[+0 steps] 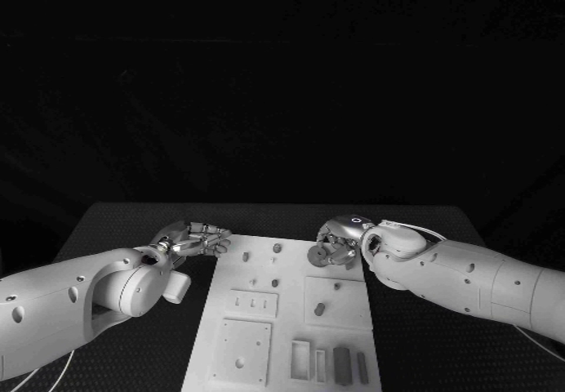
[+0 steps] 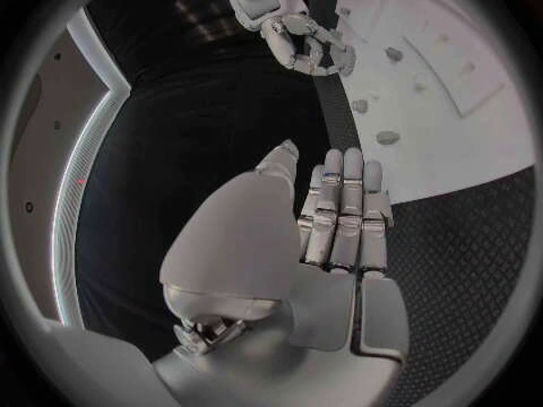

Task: Assemble the parts on the task board

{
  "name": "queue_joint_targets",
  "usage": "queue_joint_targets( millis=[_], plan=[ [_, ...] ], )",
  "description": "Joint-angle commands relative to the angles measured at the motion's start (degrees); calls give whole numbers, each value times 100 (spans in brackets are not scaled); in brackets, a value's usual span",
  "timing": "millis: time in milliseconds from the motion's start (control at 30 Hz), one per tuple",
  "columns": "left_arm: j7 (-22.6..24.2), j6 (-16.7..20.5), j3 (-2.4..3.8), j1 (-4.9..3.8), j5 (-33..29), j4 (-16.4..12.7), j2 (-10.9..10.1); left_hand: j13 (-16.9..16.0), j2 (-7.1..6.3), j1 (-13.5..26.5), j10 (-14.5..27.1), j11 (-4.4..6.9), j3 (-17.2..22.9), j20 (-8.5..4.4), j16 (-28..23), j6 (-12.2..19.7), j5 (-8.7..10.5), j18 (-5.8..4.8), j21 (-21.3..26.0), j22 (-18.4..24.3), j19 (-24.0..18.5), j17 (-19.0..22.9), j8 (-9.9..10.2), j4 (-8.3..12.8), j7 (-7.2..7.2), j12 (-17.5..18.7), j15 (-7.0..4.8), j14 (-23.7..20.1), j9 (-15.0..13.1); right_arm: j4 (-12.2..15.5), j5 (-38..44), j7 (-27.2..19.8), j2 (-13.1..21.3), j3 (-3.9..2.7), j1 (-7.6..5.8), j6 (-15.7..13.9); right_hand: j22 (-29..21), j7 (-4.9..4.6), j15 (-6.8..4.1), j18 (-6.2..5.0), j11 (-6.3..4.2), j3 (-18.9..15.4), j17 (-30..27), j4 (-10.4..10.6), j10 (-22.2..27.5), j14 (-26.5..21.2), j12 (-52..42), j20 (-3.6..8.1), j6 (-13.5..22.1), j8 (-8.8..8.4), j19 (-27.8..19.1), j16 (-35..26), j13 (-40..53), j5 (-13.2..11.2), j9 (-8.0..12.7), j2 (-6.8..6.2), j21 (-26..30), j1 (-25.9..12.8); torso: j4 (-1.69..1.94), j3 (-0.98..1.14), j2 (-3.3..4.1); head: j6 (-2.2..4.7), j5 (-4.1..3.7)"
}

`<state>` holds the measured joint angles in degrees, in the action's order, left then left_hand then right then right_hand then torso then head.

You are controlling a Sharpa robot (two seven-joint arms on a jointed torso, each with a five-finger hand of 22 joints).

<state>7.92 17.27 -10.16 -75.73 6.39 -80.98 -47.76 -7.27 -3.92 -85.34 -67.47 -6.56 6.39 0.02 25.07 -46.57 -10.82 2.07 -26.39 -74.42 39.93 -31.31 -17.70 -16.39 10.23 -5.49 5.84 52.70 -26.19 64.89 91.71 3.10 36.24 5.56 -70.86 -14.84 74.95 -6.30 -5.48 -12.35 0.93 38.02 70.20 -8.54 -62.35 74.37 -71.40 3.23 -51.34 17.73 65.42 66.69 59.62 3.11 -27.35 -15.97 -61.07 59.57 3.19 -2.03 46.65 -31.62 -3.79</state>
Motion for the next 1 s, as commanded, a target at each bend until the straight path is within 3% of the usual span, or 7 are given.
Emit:
queue_joint_targets(
  millis=[33,233,333,567,833,1000],
  plan=[
    [31,-76,4,-4,23,-18,5,1,-18,-10,-13,-9,-3,33,-22,-6,19,102,-23,7,-10,-10,24,-14,33,29,23,-3,6,3,101,41,-24,35,56,192,81,-118,37,-265,13,-46,-10,-5,23,-14,-26,29,-107,19,-1,9,-9,24,-4,10,-33,-79,2,-1,-2,-2,-1],
    [30,-76,4,-4,23,-17,4,1,-17,-10,-13,-9,-3,33,-23,-7,20,102,-23,7,-10,-12,25,-15,33,31,23,-2,6,-31,142,58,-48,35,79,204,76,-98,21,-265,-6,-25,-16,-14,14,-8,-37,36,-157,37,6,15,-18,16,-18,47,-32,-40,-1,2,1,-5,2],
    [29,-75,4,-4,23,-17,4,0,-17,-10,-14,-9,-2,33,-24,-7,20,102,-24,7,-10,-13,25,-14,33,32,23,-2,6,-34,234,84,-60,35,106,157,63,-67,-11,-265,-38,195,-26,-36,-1,-6,-48,63,-216,57,22,23,-39,-32,-42,75,-26,190,0,2,0,-5,6],
    [25,-74,4,-4,23,-18,4,0,-16,-13,-16,-9,-1,33,-26,-7,20,103,-25,8,-10,-15,26,-13,33,33,23,-1,6,-56,304,140,-104,35,140,170,66,-37,-32,-265,-64,302,-5,23,-51,36,-72,70,-325,112,51,76,-62,-33,-92,55,-49,238,-2,0,0,-9,11],
    [20,-72,4,-4,23,-29,-6,-1,-15,-18,-18,-8,0,32,-28,-8,19,103,-25,8,-10,-17,26,-11,33,35,23,0,5,-73,299,120,-104,36,158,400,66,14,-72,-265,-113,600,-28,148,-95,54,-67,52,-504,171,47,83,-105,-20,-134,179,-53,297,-3,0,-1,-24,4],
    [23,-78,4,-4,23,-39,-16,-1,-15,-19,-19,-8,1,32,-29,-9,18,104,-26,8,-10,-18,26,-11,33,35,23,1,5,-64,363,88,-116,40,160,259,71,35,-89,-265,-131,769,-35,157,-105,60,-69,39,-580,177,42,92,-120,45,-140,218,-60,335,-11,0,0,-25,3]
  ],
)
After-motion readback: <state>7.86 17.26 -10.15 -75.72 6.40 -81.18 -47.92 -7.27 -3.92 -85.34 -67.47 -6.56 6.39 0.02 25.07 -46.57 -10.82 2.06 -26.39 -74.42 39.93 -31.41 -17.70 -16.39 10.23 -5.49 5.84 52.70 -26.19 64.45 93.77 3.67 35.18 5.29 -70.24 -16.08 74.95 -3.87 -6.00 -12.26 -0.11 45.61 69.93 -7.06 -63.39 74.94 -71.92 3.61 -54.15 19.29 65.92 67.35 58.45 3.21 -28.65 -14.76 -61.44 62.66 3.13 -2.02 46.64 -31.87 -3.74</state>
